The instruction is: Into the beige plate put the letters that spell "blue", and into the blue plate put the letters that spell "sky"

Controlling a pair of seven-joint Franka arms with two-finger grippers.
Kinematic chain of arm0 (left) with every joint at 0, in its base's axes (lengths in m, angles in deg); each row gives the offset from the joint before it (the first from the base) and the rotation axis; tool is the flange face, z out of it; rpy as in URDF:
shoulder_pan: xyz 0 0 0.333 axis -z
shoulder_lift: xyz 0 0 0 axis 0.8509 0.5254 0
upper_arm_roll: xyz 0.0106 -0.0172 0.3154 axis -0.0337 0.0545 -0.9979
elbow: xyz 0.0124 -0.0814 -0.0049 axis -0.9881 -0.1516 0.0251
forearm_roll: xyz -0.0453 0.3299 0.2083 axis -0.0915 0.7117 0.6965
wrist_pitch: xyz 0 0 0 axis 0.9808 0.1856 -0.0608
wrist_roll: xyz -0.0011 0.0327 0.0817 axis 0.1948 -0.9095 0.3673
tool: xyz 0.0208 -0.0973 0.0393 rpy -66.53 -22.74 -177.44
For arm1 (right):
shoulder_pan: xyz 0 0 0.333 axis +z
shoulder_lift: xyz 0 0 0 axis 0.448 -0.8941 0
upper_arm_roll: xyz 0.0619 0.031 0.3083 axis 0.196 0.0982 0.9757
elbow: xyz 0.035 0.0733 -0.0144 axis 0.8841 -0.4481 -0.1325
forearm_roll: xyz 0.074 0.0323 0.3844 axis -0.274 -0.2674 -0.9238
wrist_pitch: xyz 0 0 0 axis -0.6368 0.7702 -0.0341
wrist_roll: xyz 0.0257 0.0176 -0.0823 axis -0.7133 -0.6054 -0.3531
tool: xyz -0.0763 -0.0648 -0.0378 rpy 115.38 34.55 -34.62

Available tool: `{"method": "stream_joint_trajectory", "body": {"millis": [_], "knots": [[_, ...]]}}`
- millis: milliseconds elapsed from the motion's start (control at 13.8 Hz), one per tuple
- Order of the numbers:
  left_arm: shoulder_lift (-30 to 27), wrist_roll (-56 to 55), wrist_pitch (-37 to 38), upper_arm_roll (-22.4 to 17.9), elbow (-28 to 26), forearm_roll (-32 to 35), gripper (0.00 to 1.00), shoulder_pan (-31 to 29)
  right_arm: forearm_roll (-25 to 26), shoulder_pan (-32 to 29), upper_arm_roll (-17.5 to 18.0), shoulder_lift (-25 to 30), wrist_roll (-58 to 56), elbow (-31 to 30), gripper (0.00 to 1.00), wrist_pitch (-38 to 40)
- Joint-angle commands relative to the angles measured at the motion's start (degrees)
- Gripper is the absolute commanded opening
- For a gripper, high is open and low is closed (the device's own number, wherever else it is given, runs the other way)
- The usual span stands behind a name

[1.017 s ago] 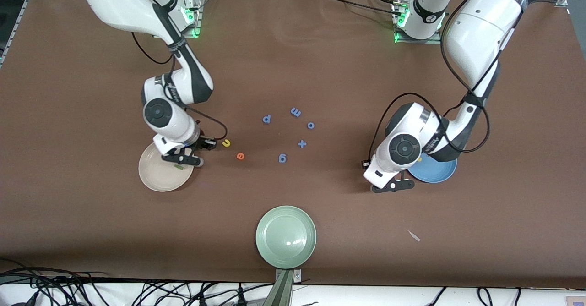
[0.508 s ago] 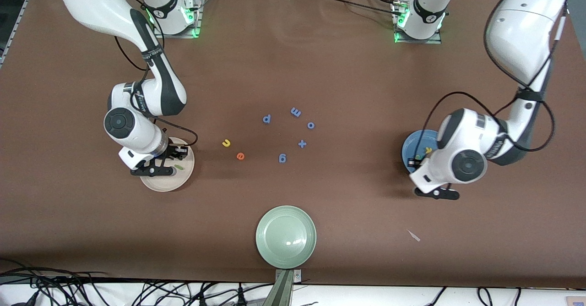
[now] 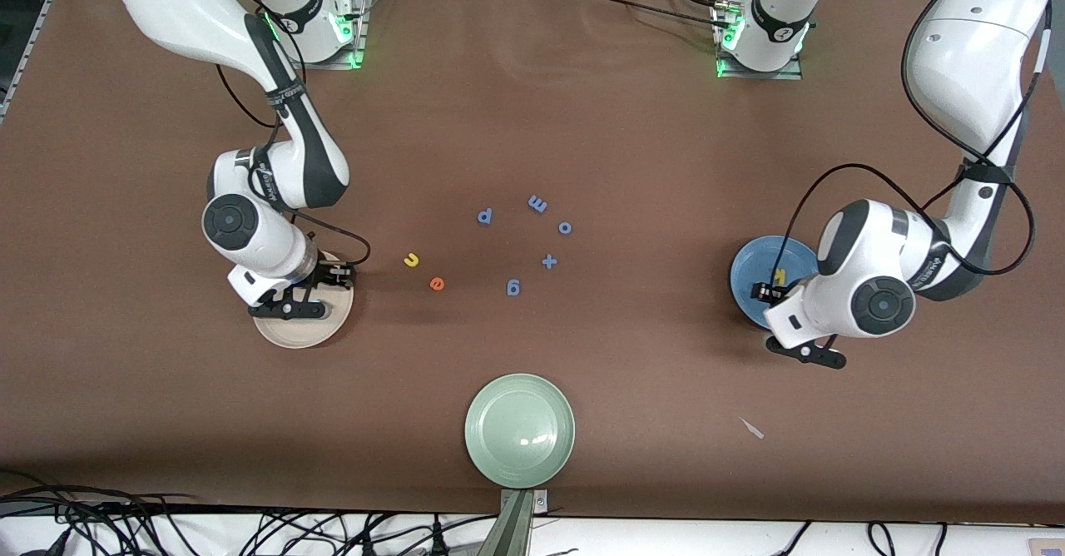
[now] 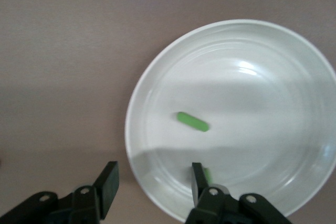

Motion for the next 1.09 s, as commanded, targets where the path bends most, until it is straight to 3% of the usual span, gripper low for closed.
{"method": "stream_joint_trajectory", "body": {"millis": [0, 145, 726, 799, 1017], "knots": [[-1.1, 0.8, 1.0, 3.1, 3.0, 0.5, 1.00, 0.3, -0.3, 0.3, 3.3, 0.0, 6.8, 0.5, 0.64, 1.0], [-3.7, 1.0, 1.2, 6.0, 2.9, 0.6, 1.00, 0.0, -0.3, 0.5, 5.5, -0.1, 12.6, 0.2, 0.64, 1.0], [-15.3, 1.5, 2.5, 5.2, 4.5, -0.2, 1.00, -1.2, -0.3, 4.8, 6.0, -1.9, 19.4, -3.6, 0.64, -5.4], [-17.6, 1.4, 2.5, 3.9, 4.6, -3.6, 1.00, -1.0, -0.3, 4.9, 6.0, -2.2, 19.4, -3.7, 0.64, -6.0], [-24.8, 0.9, 2.8, -11.5, 3.0, -18.6, 1.00, 5.5, -0.2, 6.1, 6.0, -3.3, 21.0, -4.1, 0.64, -8.3]]}}
